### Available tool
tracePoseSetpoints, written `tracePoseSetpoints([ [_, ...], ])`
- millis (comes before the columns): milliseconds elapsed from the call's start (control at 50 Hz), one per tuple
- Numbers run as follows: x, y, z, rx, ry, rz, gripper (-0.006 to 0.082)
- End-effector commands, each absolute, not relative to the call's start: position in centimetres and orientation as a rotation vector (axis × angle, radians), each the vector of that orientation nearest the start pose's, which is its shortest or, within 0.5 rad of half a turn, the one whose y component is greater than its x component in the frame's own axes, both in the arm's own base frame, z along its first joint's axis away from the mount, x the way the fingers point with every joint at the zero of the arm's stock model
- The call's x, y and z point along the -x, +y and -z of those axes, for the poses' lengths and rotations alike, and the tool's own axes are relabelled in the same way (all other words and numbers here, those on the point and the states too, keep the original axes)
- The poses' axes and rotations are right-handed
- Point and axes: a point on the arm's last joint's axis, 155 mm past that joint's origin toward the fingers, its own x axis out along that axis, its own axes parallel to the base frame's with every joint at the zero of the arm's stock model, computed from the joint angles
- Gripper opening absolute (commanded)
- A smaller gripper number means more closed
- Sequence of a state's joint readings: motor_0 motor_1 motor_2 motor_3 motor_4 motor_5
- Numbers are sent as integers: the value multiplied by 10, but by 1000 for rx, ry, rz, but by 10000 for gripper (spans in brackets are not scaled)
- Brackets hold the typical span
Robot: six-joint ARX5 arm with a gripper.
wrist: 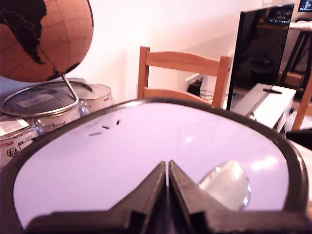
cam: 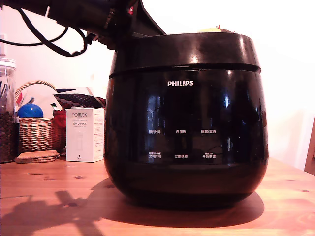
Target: Close the rice cooker by pressing the lid down with medium force
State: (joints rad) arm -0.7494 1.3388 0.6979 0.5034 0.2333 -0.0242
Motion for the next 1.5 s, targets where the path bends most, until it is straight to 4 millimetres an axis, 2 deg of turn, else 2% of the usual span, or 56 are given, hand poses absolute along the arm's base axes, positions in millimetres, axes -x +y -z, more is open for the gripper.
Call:
tracePoseSetpoints([
  [0,-286,-324,-152,-65,347,964,-24],
  [100,-288,-325,-150,-64,344,964,-24],
  [300,-287,-326,-128,-71,368,964,-24],
  [540,-282,-315,-117,-48,350,935,-24],
  [980,-264,-321,-96,-73,393,958,-24],
  [1340,-273,-331,-136,-22,239,972,-24],
  [1480,-277,-335,-161,0,184,994,-24],
])
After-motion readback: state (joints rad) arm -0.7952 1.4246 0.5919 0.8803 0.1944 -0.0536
